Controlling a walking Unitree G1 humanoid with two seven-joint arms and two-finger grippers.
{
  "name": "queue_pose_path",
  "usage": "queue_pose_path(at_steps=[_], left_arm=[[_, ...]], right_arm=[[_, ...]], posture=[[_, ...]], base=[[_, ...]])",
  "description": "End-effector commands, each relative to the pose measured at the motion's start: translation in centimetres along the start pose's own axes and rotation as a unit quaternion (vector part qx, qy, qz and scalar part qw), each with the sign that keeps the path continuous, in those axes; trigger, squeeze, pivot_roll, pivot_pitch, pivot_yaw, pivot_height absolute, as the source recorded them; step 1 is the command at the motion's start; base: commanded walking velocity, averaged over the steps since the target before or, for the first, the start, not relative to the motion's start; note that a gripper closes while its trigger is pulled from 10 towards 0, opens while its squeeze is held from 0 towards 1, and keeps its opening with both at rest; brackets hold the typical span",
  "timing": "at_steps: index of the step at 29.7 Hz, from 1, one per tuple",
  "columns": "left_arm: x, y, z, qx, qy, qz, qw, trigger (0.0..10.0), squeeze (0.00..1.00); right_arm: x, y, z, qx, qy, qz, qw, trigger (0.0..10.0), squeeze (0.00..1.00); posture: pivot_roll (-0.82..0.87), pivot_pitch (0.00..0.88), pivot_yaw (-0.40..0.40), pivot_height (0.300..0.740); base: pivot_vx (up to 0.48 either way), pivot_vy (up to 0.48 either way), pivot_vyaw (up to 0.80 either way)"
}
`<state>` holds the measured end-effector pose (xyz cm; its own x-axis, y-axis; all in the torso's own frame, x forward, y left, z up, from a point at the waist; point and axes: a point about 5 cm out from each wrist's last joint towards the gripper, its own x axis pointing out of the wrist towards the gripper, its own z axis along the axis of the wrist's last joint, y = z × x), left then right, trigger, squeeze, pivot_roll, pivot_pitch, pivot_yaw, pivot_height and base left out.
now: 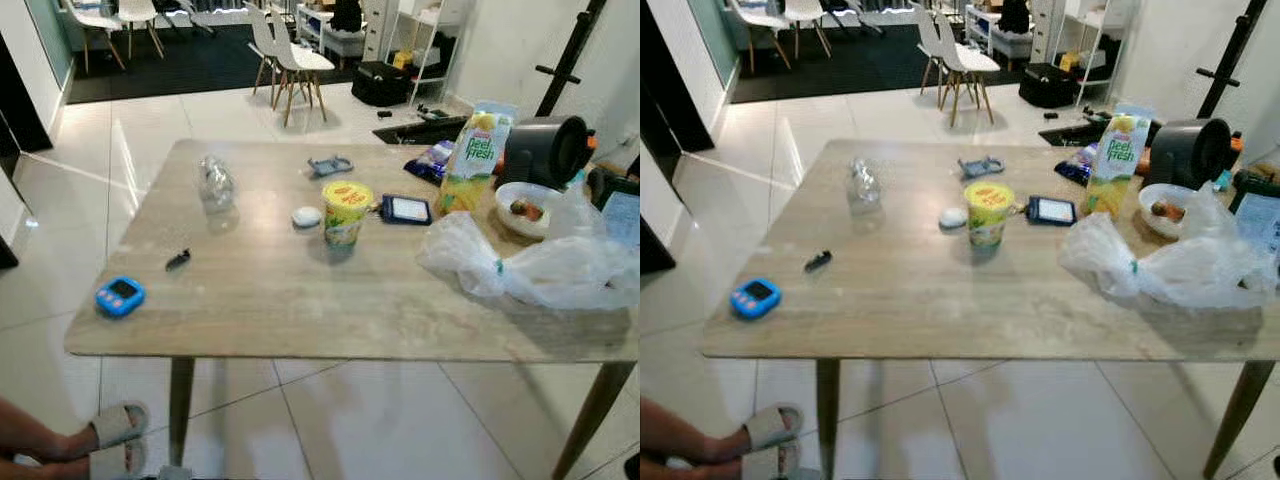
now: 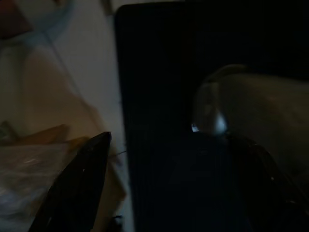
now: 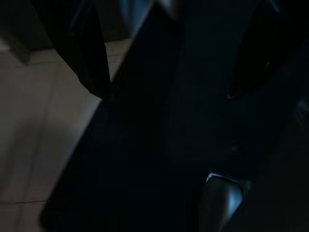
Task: Restocking fridge
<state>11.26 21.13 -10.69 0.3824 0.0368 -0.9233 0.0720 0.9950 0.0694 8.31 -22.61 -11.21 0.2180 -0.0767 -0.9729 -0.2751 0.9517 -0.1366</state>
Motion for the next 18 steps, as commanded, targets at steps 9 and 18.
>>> queue_pose_path(at_steps=[9,18], left_arm=[[0.05,-0.41,-0.10,0.002,0.003,-0.004,1.000,10.0,0.00],[0.06,-0.63,-0.04,0.006,0.003,-0.016,1.000,10.0,0.00]], right_arm=[[-0.05,-0.45,0.07,0.008,-0.003,-0.006,1.000,10.0,0.00],[-0.05,-0.38,0.01,0.007,-0.002,-0.006,1.000,10.0,0.00]], posture=[[0.06,0.000,-0.007,0.740],[0.06,0.000,-0.007,0.740]], base=[[0.000,0.000,0.00],[0.000,-0.157,0.00]])
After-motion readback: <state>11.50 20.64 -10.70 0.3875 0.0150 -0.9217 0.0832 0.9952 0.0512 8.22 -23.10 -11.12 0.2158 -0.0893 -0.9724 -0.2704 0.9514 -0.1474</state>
